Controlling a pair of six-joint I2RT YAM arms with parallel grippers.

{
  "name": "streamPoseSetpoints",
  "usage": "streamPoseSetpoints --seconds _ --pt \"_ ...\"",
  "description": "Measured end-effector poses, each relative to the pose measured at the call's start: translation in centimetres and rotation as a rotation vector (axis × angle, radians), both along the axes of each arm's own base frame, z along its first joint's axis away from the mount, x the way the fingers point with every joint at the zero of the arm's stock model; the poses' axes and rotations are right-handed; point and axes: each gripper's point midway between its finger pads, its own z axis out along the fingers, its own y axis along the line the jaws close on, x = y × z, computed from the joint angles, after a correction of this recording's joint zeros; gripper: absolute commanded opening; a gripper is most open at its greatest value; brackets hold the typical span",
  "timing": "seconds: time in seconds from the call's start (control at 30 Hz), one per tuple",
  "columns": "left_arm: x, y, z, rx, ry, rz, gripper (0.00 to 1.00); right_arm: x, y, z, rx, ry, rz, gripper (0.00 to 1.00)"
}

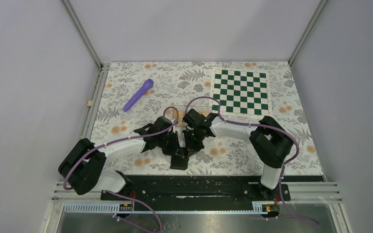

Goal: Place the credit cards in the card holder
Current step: Close the card holder at the center of the board.

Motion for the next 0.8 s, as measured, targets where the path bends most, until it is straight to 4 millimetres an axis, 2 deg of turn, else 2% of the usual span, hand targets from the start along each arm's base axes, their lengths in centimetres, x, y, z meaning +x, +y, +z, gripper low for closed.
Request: streamPoseSetpoints --seconds 0.3,0.8 --pt "0.2 -0.1 0.0 0.002 -0.013 -0.015 0.0 0.3 0.3 0.0 0.003 -0.003 0.002 0.0" --pt "0.3 0.1 -0.5 0.026 -0.02 -0.017 0.0 0.2 0.2 -1.6 -0.032 0.022 0.007 0.0"
